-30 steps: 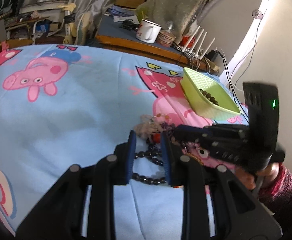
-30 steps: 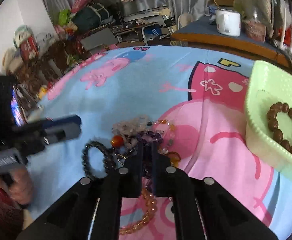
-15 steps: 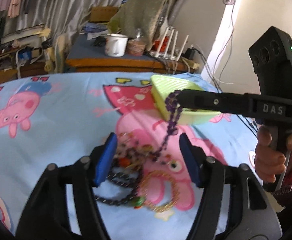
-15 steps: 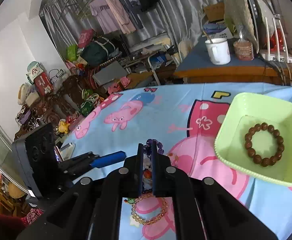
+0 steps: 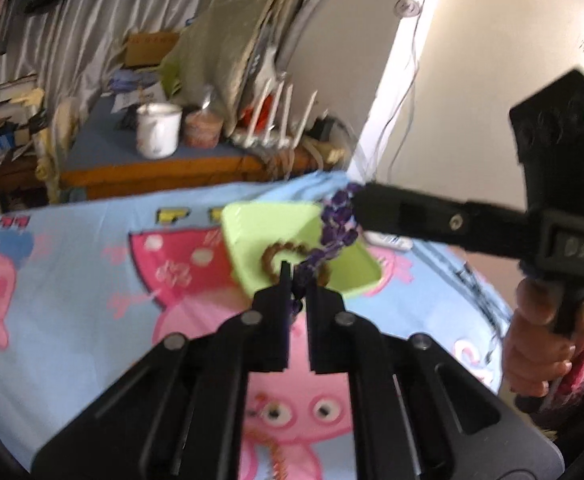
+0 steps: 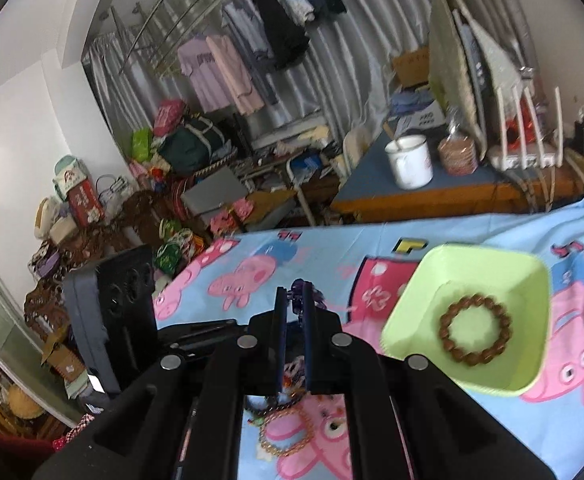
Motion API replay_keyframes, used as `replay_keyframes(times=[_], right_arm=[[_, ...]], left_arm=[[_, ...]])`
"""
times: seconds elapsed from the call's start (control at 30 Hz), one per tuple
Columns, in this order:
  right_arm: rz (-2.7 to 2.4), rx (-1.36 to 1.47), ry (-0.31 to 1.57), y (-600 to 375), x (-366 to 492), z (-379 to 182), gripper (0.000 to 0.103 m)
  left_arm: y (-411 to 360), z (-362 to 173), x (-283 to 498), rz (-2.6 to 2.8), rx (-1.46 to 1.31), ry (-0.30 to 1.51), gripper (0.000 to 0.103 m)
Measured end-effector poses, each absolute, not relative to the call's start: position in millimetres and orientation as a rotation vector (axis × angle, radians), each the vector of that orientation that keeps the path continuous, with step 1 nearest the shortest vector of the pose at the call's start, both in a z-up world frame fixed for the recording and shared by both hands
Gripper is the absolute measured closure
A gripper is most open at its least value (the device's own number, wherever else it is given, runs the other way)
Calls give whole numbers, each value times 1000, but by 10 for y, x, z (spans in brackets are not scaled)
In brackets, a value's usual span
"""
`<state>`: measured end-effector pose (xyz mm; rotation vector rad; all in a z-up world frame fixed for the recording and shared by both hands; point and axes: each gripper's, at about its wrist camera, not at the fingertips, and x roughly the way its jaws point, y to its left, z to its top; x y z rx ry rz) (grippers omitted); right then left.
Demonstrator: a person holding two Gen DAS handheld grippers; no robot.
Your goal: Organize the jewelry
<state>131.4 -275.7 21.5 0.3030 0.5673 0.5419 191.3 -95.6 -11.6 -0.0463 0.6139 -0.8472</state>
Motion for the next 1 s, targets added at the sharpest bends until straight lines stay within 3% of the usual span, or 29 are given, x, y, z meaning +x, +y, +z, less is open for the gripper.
replay_keyframes(times=[1.0], right_arm=[[339,294,350,-3847,1693,931,103]], left_arm=[[-2120,1011,2624,-955,25,490,97]])
